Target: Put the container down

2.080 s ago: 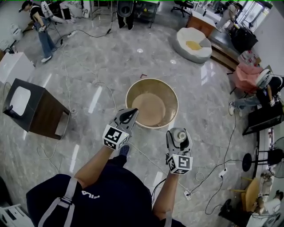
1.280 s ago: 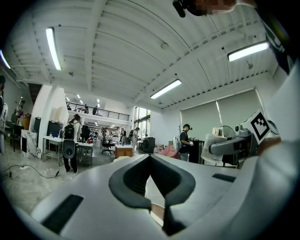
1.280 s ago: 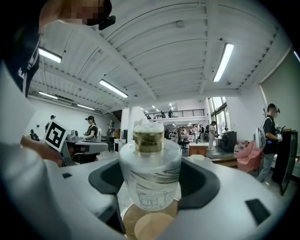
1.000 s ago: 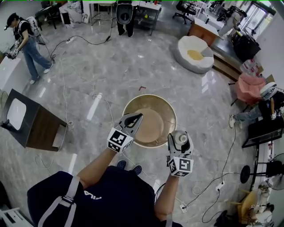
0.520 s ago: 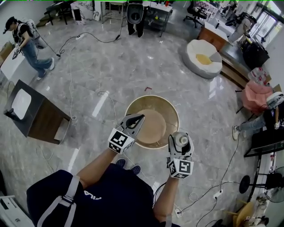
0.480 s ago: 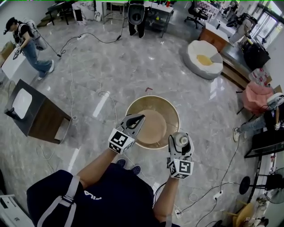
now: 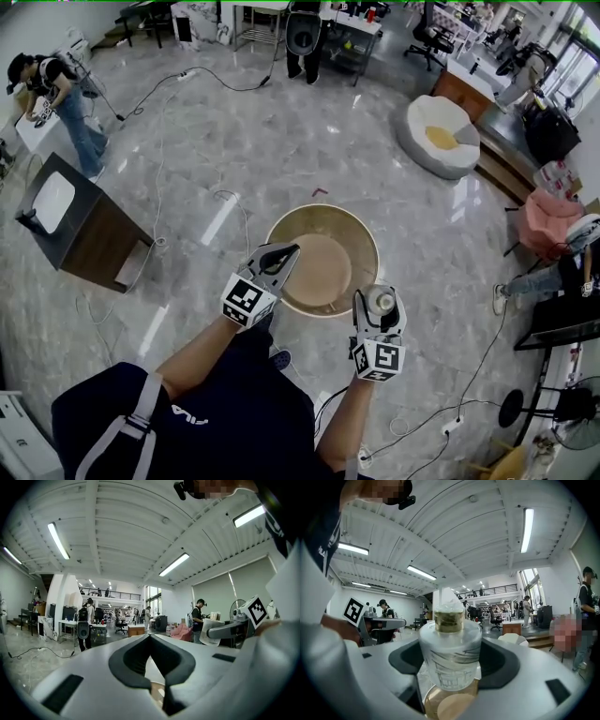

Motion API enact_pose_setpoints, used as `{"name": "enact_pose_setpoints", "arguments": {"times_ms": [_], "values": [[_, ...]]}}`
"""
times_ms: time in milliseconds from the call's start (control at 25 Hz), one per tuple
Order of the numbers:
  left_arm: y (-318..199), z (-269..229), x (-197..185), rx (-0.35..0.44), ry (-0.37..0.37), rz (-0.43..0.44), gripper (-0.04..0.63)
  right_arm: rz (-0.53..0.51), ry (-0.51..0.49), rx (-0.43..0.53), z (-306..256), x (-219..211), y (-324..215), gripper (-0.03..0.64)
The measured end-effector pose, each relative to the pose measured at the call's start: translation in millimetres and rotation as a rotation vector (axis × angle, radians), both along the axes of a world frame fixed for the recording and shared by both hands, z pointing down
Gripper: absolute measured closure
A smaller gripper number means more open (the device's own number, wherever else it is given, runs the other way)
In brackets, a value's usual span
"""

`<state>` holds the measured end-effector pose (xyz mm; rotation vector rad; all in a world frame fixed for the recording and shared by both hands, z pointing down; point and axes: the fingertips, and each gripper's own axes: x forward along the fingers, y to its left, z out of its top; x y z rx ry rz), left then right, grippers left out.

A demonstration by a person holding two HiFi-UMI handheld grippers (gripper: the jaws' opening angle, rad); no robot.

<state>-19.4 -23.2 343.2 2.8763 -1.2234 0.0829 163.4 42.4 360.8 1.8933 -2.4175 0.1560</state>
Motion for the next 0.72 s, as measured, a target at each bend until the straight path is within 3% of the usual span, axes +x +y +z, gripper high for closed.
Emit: {"name": "enact_pose_setpoints", "arguments": {"times_ms": [240, 720], "values": [[-22, 11, 8, -0.006, 0.005, -0.017, 0.571, -0.002, 0.002, -0.003, 10, 10, -16, 0.279], [-73, 13, 41, -0.018, 0.019, 0.03, 0.571, 0.04, 0.003, -0.016, 11, 35, -60, 0.279]]}}
